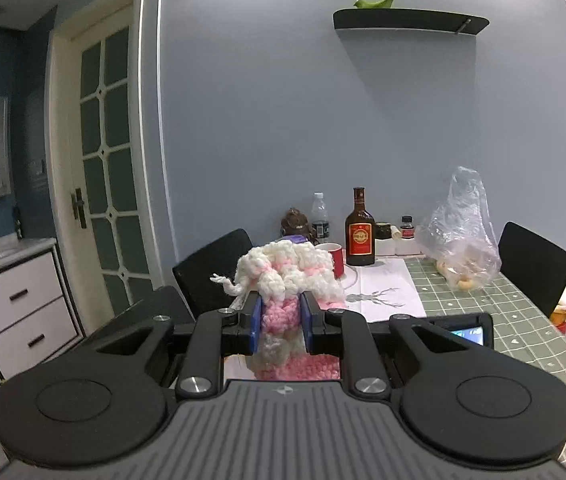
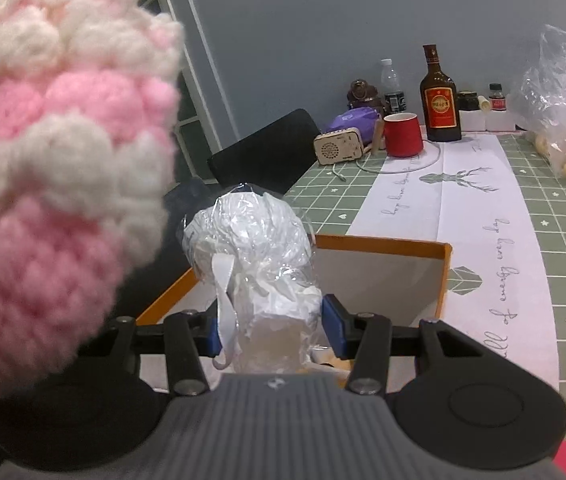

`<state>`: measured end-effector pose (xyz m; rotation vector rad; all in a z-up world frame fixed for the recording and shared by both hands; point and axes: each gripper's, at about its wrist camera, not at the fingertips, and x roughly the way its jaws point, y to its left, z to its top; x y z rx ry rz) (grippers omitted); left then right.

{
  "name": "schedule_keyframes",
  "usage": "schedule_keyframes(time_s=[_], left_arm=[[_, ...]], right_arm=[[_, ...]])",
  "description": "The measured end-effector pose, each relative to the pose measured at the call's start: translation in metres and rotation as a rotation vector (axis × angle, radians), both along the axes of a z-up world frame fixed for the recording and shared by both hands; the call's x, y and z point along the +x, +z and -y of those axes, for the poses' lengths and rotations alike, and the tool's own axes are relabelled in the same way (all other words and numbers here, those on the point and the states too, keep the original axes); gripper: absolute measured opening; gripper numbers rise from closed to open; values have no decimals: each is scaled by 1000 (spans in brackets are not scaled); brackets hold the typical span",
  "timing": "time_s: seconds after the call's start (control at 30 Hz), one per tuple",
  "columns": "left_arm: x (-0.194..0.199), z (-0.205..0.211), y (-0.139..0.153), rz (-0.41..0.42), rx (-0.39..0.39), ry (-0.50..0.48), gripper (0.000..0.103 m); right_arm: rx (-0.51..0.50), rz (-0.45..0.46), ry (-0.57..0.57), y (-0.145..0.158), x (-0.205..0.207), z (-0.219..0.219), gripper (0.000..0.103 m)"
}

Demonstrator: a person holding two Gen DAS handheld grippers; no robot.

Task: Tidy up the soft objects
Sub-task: 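Carry the crocheted item and plastic bag over the orange-rimmed box with both grippers, then open the right gripper to drop the plastic bag into the box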

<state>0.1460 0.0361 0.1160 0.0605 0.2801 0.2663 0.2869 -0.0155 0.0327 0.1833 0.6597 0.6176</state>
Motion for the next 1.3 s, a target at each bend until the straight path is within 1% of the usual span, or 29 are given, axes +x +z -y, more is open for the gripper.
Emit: schedule_keyframes(time_s=[0.07, 0.13, 0.2, 0.27, 0.33, 0.4, 0.5, 0.63, 0.67, 0.73, 0.8, 0.87, 0.9, 0.93, 0.97, 1.03, 1.1, 1.17, 1.3], left_arm=[[0, -3, 5, -26, 13, 13, 23], [1, -7, 6, -58, 15, 4, 23], [2, -13, 6, -113, 25, -14, 23], [2, -18, 7, -126, 32, -25, 23], [1, -28, 9, -122, 13, -21, 23], [1, -40, 12, -122, -5, 21, 23], [9, -55, 12, -131, 11, 64, 23], [22, -75, 6, -157, -14, 54, 23], [28, -79, 3, -177, -14, 43, 23], [37, -82, -6, -219, 7, 44, 23], [47, -79, -16, -271, 67, 97, 23], [54, -76, -22, -295, 99, 118, 23], [55, -75, -25, -300, 103, 119, 23], [56, -74, -26, -300, 105, 120, 23], [57, -73, -27, -298, 108, 121, 23], [58, -71, -30, -293, 116, 127, 23], [60, -68, -35, -306, 126, 135, 23], [64, -66, -40, -326, 116, 118, 22], [73, -65, -45, -350, 98, 102, 23]], right_arm=[[-4, -9, 10, 0, 0, -2, 48], [0, -8, 19, 0, 0, -2, 48], [2, -3, 28, 0, -1, -3, 48], [4, -2, 27, 0, -1, -4, 48], [8, -3, 26, 0, -1, -4, 48], [15, -8, 26, 0, -1, -3, 48], [23, -13, 28, -1, 2, -2, 48], [16, -9, 37, -1, 1, -3, 48], [16, -8, 38, -1, 2, -3, 48], [20, -10, 38, -1, 3, -2, 48], [24, -17, 38, -2, 5, -1, 49], [27, -23, 62, -2, 5, -2, 53], [29, -20, 75, -1, 5, -3, 62], [31, -17, 83, -1, 5, -3, 84], [31, -15, 79, 1, 5, -2, 99], [47, 5, 60, 2, 4, 2, 100], [64, -13, 57, 1, 7, 5, 100], [76, -26, 38, 2, 9, 9, 100], [-42, -30, 29, 10, 8, 16, 100]])
